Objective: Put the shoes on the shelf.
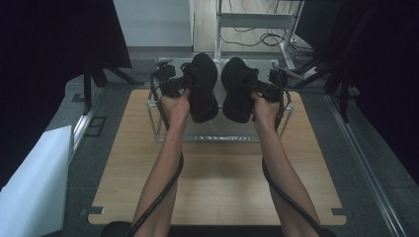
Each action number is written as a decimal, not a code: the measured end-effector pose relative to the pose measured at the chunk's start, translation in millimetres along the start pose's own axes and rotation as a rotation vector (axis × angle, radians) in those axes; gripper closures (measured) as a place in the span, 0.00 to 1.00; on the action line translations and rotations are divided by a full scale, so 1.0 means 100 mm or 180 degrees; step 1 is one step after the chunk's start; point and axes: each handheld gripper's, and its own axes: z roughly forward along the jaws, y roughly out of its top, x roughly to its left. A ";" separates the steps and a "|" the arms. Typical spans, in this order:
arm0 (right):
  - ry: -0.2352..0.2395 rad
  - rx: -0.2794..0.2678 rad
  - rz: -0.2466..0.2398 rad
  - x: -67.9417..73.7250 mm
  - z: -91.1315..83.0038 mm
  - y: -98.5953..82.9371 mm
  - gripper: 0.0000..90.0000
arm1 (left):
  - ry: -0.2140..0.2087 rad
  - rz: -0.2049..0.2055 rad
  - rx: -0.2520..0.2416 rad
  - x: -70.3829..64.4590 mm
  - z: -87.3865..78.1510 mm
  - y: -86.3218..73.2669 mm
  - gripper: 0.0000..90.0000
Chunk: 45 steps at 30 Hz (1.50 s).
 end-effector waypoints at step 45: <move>0.0984 0.0256 -0.0503 -0.40 -0.81 -0.49 0.98 | -0.0709 0.0851 0.0114 0.17 -0.71 -0.73 0.86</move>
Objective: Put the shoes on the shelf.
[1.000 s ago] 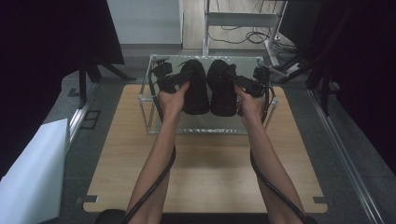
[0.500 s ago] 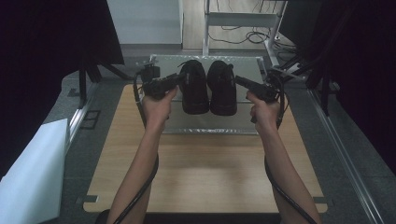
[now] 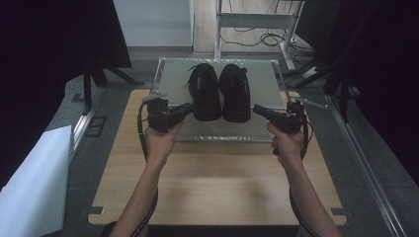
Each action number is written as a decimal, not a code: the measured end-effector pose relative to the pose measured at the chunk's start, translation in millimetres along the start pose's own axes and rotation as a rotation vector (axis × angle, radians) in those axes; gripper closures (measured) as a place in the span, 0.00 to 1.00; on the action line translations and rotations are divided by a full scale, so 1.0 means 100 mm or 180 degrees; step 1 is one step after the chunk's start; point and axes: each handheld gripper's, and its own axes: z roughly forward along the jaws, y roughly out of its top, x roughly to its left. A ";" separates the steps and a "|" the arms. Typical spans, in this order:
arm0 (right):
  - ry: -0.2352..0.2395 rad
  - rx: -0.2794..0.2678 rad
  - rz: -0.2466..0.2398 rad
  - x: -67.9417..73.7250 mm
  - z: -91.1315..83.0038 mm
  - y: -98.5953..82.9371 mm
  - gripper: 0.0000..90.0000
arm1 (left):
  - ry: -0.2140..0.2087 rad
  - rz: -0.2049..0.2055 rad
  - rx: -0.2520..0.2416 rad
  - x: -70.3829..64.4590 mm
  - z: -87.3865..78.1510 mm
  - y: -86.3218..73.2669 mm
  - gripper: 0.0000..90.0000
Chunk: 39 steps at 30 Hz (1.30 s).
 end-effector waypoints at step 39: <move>-0.0691 -0.0140 0.0208 -0.21 0.66 0.18 1.00 | 0.0444 -0.0327 -0.0016 0.27 0.63 0.33 1.00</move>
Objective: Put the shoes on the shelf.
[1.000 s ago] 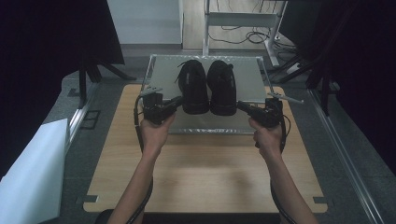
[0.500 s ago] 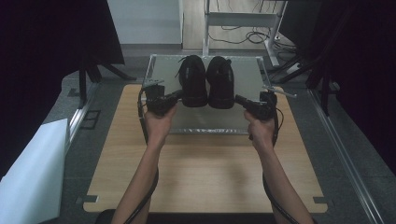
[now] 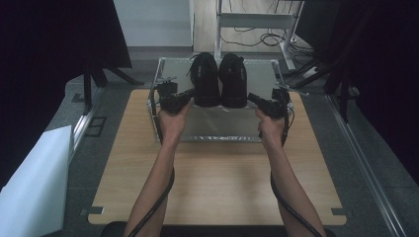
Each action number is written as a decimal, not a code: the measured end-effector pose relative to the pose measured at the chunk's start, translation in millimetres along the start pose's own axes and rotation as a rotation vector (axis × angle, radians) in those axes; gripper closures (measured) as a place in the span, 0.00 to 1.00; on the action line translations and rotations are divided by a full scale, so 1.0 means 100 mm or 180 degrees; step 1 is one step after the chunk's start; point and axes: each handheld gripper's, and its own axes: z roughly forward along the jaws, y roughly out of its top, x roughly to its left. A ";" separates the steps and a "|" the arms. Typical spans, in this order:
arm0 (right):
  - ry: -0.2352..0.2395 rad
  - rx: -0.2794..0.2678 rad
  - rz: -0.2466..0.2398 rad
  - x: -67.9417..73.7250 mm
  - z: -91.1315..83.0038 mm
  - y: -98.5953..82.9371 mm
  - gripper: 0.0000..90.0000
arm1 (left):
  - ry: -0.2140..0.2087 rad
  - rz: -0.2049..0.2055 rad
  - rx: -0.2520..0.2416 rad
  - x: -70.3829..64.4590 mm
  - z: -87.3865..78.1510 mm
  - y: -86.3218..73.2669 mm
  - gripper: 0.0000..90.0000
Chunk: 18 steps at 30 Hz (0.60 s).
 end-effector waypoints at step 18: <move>0.0397 -0.0004 -0.0093 -0.10 -0.24 -0.06 0.84 | -0.0197 0.0302 -0.0151 0.00 -0.29 -0.16 0.68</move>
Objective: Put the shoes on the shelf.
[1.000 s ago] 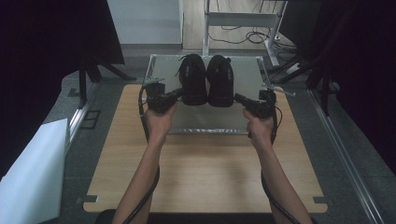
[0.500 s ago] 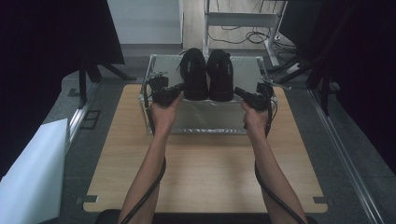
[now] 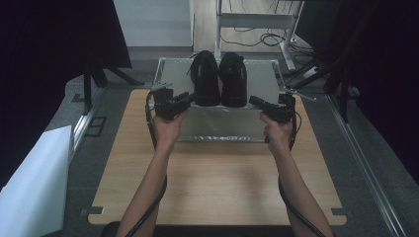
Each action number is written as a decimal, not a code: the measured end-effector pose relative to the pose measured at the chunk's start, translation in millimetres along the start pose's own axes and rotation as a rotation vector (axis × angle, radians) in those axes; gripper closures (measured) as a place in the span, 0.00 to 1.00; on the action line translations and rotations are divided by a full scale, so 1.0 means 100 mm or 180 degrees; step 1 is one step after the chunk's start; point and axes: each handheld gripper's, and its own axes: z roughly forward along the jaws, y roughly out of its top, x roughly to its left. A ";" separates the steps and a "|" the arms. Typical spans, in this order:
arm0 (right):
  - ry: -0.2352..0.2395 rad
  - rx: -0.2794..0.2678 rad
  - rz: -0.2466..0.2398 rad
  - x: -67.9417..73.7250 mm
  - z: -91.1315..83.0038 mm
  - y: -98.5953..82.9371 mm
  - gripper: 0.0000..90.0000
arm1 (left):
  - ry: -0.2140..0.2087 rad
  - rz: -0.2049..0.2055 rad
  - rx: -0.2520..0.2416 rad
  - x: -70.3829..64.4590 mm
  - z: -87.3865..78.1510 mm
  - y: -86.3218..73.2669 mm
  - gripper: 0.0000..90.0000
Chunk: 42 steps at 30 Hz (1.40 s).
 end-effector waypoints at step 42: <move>0.0074 0.0727 -0.1346 0.08 -0.73 -0.85 0.17 | 0.0279 0.0955 0.0614 -0.30 -0.55 -1.02 0.00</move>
